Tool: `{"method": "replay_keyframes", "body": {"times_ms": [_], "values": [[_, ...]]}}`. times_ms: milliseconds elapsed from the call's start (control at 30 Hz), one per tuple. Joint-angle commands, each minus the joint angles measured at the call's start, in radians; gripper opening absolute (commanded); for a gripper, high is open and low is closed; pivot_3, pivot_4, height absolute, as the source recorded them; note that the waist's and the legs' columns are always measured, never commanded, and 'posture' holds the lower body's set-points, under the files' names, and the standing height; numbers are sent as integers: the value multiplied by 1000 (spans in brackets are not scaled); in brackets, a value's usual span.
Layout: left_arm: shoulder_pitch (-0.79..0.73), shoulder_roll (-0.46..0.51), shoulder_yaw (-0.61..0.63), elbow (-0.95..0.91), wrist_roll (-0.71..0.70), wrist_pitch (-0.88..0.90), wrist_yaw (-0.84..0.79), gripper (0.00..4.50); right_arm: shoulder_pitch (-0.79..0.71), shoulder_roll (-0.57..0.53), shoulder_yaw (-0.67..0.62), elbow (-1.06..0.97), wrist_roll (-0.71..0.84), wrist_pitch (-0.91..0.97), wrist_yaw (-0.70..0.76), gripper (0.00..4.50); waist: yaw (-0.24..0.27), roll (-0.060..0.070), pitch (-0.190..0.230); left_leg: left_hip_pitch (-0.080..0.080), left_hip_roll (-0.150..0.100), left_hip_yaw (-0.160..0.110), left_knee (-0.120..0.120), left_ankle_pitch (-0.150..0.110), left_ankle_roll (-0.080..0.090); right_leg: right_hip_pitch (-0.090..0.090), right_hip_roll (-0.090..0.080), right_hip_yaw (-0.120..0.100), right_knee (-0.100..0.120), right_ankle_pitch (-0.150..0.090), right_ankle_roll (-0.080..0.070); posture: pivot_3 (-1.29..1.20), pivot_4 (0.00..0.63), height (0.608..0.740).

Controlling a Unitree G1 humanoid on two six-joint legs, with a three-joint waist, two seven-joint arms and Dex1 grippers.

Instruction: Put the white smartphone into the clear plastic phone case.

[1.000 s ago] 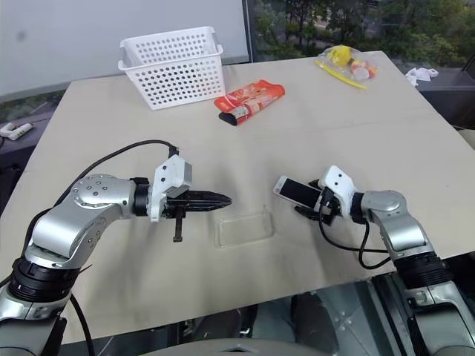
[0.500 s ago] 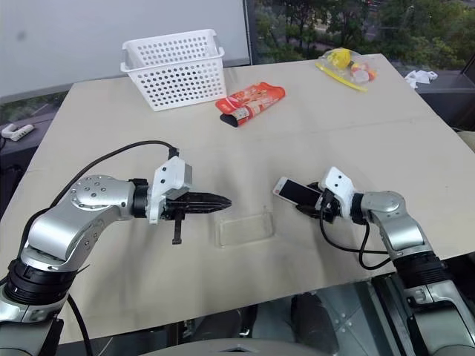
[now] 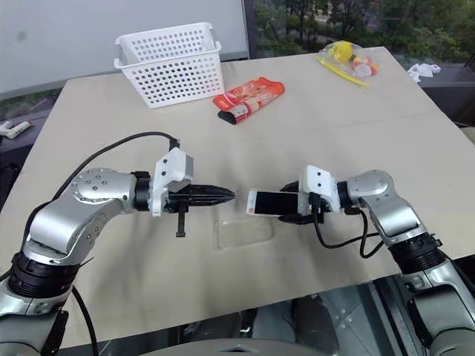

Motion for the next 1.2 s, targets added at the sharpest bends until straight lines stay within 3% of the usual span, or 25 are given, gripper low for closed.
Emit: {"method": "replay_keyframes", "body": {"times_ms": [33,233,467,733,1100,1133,1200], "values": [[-2,-23,-77,-5,39,-22,-11,0,-45,-28,44,-58,-20,-17,72,2996,1,1,0,0,0,0,0,0,0,0,0,0,0,0,0,0,150,740],[3,-59,-207,35,131,-58,-17,0,-48,-51,88,-54,-76,-65,93,2996,0,0,1,0,0,0,0,0,0,0,0,0,0,0,0,0,150,740],[-14,-95,-268,99,201,-77,-15,0,-55,-47,101,-60,-105,-63,92,2996,-1,0,1,0,0,-1,0,0,0,0,0,0,1,0,0,0,150,740],[13,-153,-295,135,254,-71,28,0,-55,-46,112,-69,-109,-61,101,2996,0,0,1,0,-1,0,1,0,0,0,0,0,1,0,0,0,150,740],[87,-136,-324,123,302,-12,81,0,-112,-20,165,-18,-152,-42,129,2996,-1,0,-1,4,0,-1,1,-1,3,4,0,0,1,0,0,0,150,740],[89,-136,-324,123,305,-9,84,0,-119,-14,164,-13,-154,-39,123,4025,-1,0,-1,5,0,-1,1,-2,4,5,0,0,1,0,0,0,150,740],[95,-136,-326,123,308,-4,90,0,-128,-21,156,-21,-152,-11,124,4480,-1,0,-1,6,0,-1,1,-2,4,5,0,0,1,0,0,0,150,740]]}}
